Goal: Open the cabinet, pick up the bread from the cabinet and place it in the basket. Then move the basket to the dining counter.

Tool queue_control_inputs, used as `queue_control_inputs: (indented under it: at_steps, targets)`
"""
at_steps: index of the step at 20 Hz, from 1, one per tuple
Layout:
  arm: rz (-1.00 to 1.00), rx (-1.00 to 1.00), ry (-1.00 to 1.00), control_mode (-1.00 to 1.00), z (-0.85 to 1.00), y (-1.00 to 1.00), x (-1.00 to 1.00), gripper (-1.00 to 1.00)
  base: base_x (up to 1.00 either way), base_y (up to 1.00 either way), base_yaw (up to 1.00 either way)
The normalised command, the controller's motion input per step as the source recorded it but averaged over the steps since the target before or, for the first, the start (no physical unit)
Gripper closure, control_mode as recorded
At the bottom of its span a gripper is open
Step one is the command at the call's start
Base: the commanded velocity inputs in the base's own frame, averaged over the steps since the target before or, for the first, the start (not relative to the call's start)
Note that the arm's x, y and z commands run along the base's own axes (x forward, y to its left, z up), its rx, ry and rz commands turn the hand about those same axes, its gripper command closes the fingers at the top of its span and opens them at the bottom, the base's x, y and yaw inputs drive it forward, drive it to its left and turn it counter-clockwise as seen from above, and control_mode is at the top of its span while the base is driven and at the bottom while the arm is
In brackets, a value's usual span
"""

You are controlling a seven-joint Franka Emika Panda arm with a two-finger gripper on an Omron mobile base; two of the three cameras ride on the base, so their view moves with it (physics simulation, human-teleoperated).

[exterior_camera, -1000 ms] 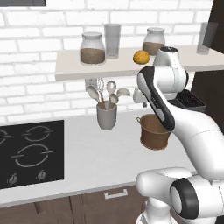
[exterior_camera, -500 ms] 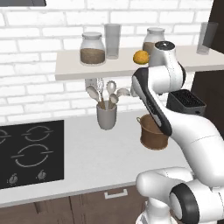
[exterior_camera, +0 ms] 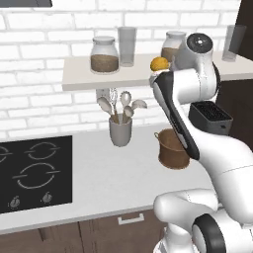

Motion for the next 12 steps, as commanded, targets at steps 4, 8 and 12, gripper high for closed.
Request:
queue_control_inputs:
  at_steps: [4,8,12]
  targets:
    - [-0.03,0.06,-0.03,-1.0,0.36,0.0,0.71,-1.0,0.0,0.0,0.0]
    - [-0.01,0.08,0.0,-1.0,0.14,0.0,0.99,-1.0,0.0,0.0,0.0]
    - [0.0,0.04,-0.07,-1.0,0.12,0.0,0.68,-1.0,0.0,0.0,0.0]
